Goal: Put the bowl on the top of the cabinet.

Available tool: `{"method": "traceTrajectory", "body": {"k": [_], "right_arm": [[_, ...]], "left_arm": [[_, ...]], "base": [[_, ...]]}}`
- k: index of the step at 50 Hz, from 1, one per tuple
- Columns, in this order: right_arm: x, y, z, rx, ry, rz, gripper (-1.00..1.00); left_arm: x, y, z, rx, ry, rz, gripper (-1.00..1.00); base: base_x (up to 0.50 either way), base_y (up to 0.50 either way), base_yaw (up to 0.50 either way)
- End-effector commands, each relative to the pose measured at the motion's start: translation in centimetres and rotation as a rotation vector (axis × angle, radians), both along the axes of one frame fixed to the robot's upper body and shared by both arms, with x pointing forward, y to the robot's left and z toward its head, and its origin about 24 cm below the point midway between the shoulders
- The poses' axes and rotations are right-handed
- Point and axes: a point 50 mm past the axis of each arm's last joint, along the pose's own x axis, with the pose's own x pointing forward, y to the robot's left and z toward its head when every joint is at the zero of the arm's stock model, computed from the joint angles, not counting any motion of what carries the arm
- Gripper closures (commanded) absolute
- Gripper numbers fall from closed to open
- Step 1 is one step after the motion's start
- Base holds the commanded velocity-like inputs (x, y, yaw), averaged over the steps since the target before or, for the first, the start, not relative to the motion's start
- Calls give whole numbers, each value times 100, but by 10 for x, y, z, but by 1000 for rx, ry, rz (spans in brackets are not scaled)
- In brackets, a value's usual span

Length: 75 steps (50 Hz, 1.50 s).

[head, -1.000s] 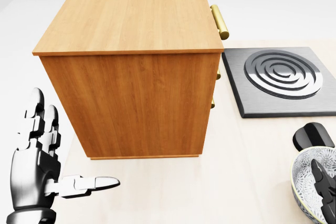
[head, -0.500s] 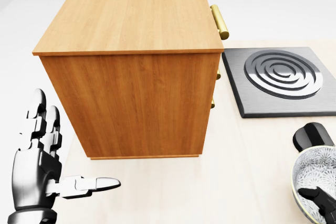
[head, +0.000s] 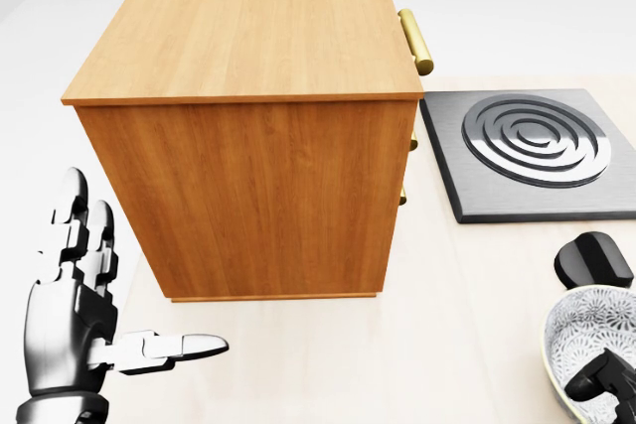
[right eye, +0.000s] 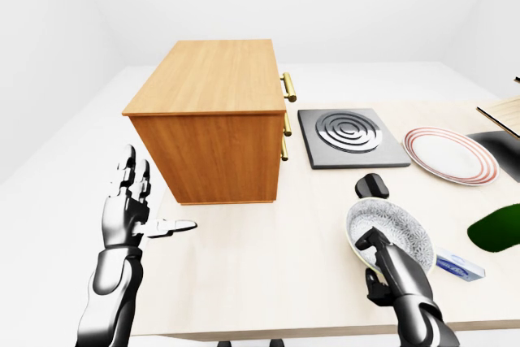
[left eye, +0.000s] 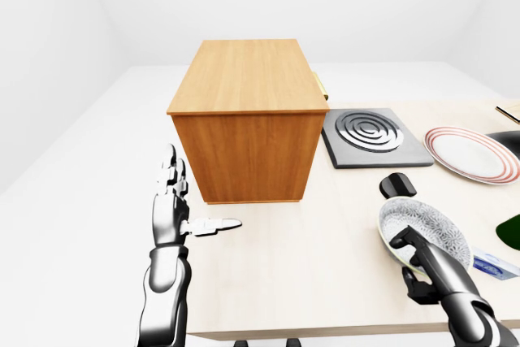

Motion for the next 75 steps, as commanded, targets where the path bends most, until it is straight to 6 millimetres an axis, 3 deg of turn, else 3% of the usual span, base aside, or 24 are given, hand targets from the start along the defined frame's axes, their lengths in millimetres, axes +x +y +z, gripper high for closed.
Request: {"method": "traceTrajectory", "body": {"k": [1, 5, 13, 25, 29, 37, 46, 49, 53, 62, 75], "right_arm": [[-3, 8, 19, 76, -18, 55, 100], [0, 11, 42, 88, -85, 96, 100], [2, 21, 114, 13, -358, 208, 100], [6, 31, 168, -143, -571, 314, 100], [29, 30, 177, -197, -563, 353, 100], [104, 5, 204, -248, -449, 330, 100], [178, -6, 237, -294, -489, 280, 100], [191, -7, 243, -281, -495, 274, 100], [230, -27, 264, -291, -515, 90, 100], [243, -11, 297, -313, -556, 49, 100], [244, 20, 342, -430, -665, 83, 100]], "left_arm": [[0, -1, -1, 1, 5, -5, -100], [0, -1, -1, 2, 3, -8, -100], [0, -2, -1, 3, 6, -13, -100], [0, -2, -1, 3, 5, -16, -100], [-1, -2, -1, 1, 6, -17, -100], [1, -2, -1, -1, 4, -18, -100], [3, -1, -2, -9, 8, -14, -100], [3, -1, -1, -10, 5, -14, -100], [5, 0, -3, -14, 14, -10, -100], [6, 0, -3, -17, 13, -10, -100], [6, -1, -4, -17, 14, -19, -100]], "base": [[0, 0, 0], [0, 0, 0], [0, 0, 0], [0, 0, 0], [0, 0, 0], [0, 0, 0], [0, 0, 0], [0, 0, 0], [0, 0, 0], [0, 0, 0], [0, 0, 0]]}}
